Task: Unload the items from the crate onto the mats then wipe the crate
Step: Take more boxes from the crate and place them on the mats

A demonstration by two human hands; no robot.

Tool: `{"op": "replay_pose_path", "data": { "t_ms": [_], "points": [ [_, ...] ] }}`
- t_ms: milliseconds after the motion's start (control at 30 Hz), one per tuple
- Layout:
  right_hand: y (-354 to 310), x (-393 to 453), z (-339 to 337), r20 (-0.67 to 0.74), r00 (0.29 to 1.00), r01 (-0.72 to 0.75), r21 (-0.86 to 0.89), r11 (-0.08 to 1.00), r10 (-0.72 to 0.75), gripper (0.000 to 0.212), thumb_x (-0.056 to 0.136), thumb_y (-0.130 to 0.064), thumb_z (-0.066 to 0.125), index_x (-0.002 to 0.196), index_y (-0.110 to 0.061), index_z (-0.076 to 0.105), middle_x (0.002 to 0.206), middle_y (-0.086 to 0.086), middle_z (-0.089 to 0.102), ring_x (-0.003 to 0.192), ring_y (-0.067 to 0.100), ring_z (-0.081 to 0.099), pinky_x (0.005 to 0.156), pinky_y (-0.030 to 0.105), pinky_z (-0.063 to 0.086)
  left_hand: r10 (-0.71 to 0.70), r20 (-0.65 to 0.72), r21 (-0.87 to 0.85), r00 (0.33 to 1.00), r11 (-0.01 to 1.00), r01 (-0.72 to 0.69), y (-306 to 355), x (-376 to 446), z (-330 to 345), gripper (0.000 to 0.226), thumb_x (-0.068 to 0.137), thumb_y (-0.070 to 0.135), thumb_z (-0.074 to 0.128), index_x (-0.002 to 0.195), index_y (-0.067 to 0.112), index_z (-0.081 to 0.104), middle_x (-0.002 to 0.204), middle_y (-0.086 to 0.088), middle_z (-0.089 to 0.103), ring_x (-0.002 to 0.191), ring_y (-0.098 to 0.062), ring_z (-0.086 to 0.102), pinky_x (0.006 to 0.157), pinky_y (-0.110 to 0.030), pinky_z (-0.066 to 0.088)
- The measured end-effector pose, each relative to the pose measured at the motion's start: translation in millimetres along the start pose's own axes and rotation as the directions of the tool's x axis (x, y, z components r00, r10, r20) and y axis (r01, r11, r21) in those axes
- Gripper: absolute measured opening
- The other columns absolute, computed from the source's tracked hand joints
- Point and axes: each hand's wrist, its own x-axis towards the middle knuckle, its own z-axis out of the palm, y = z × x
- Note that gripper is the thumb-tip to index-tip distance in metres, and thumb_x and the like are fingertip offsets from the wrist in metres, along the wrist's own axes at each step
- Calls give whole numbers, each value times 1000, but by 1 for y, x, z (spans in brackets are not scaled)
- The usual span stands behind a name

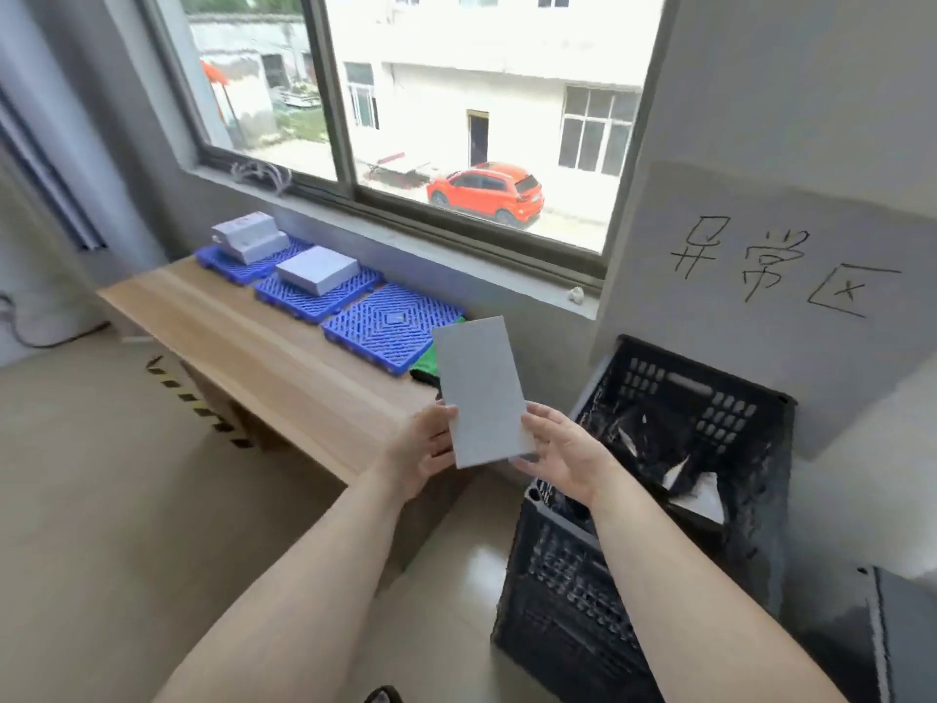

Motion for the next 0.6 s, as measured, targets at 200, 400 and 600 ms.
{"op": "replay_pose_path", "data": {
  "t_ms": [200,400,600],
  "points": [
    [52,48,142,230,963,-141,-29,990,144,58,75,-26,78,128,-18,56,111,9,69,101,26,68,91,50,52,144,-138,-192,980,967,-169,44,-40,-125,19,92,15,59,109,13,68,111,-6,72,96,-26,65,96,-44,50],
    [96,102,286,191,971,-151,9,988,147,81,65,-18,80,139,-11,49,112,11,68,96,25,68,80,43,57,166,-275,-248,947,939,-236,85,-53,-247,37,88,6,66,120,18,53,109,-5,69,95,-22,63,83,-36,51],
    [88,162,395,105,993,-54,-29,998,57,43,85,-20,71,123,-16,52,120,11,59,109,29,62,100,50,48,198,-395,-243,897,919,-310,170,-74,-399,42,84,14,73,119,18,50,109,-10,66,93,-25,64,75,-39,56]
  ]
}}
